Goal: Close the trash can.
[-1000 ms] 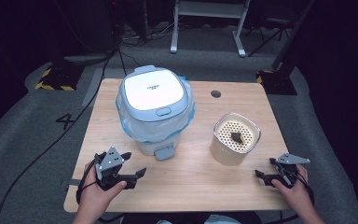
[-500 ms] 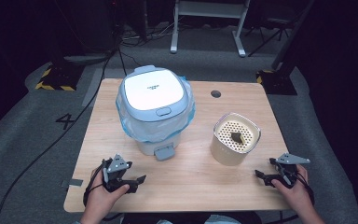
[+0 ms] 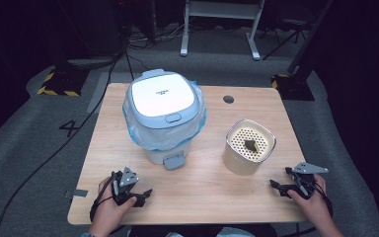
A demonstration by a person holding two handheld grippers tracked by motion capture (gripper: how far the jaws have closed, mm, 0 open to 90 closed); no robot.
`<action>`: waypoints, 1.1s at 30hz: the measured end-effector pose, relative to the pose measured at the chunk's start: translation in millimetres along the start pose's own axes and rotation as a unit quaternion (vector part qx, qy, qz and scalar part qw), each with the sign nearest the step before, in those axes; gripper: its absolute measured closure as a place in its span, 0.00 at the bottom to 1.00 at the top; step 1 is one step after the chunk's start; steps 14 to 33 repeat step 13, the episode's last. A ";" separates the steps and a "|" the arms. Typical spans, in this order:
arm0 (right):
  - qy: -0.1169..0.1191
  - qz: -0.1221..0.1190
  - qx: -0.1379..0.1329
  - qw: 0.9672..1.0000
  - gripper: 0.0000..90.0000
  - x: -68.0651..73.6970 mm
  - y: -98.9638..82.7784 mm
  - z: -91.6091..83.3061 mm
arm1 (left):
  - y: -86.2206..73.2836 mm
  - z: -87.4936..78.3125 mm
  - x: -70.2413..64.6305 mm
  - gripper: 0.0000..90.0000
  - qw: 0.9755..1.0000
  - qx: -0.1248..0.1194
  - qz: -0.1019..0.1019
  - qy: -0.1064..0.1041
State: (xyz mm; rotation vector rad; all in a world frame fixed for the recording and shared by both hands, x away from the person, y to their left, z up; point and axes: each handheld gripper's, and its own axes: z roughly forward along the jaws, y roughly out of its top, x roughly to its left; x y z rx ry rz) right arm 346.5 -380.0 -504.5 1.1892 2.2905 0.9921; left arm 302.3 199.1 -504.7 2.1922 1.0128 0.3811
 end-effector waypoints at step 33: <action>0.000 -0.001 0.000 1.000 0.13 0.0 0.0 0.0 | 4.2 4.0 4.5 0.16 0.999 -0.001 -0.029 0.027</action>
